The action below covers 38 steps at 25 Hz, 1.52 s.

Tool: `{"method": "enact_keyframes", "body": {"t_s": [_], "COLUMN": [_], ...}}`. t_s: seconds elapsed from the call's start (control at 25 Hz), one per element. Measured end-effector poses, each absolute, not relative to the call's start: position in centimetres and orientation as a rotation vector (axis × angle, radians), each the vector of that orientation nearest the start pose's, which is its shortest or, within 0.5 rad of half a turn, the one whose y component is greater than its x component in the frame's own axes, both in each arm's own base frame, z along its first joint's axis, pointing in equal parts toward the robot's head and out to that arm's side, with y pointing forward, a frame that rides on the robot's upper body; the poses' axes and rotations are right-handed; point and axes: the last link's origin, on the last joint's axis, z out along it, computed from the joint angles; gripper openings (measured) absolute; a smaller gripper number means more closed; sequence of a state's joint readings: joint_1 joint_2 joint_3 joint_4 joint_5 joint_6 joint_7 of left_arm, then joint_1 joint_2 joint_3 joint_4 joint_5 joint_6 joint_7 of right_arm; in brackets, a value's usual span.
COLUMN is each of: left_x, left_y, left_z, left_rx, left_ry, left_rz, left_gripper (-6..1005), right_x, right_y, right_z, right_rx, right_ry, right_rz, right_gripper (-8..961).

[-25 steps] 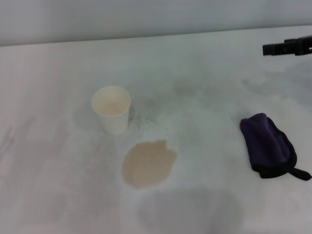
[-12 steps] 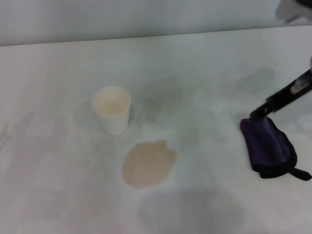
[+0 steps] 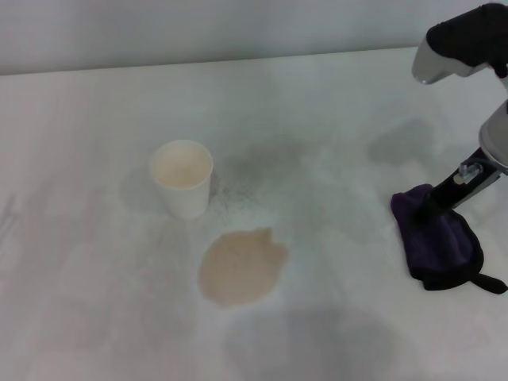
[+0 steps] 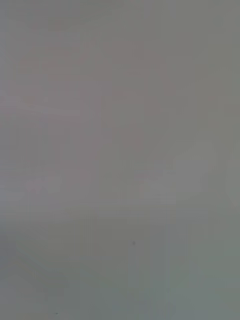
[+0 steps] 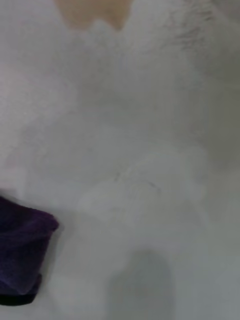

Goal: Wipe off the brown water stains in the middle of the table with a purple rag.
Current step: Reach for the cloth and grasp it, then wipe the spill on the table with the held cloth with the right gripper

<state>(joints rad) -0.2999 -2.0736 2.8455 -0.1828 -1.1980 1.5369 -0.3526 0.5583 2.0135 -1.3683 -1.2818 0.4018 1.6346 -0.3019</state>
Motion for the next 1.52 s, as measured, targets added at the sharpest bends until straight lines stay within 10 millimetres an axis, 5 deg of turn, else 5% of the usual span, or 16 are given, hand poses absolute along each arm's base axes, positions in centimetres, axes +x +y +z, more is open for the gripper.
{"method": "enact_keyframes", "body": {"t_s": [0.52, 1.08, 1.24, 1.52], "left_x": [-37.2, -37.2, -37.2, -37.0], "left_y": [25.7, 25.7, 25.7, 25.8], "left_z": [3.7, 3.8, 3.8, 3.7], "left_rx": [-1.672, -1.67, -1.67, -1.672], "left_ry": [-0.36, -0.36, -0.361, -0.343], "left_rz": [-0.691, -0.691, -0.69, -0.682], "left_gripper": [893, 893, 893, 893], "right_x": [25.6, 25.8, 25.3, 21.6], "right_y": [34.8, 35.0, 35.0, 35.9], "right_z": [0.9, 0.9, 0.5, -2.3], "right_rx": [-2.214, -2.197, -2.218, -2.374], "right_ry": [1.354, 1.315, 1.288, 1.143], "right_rz": [-0.799, -0.824, -0.827, -0.753], "right_gripper": [613, 135, 100, 92]}}
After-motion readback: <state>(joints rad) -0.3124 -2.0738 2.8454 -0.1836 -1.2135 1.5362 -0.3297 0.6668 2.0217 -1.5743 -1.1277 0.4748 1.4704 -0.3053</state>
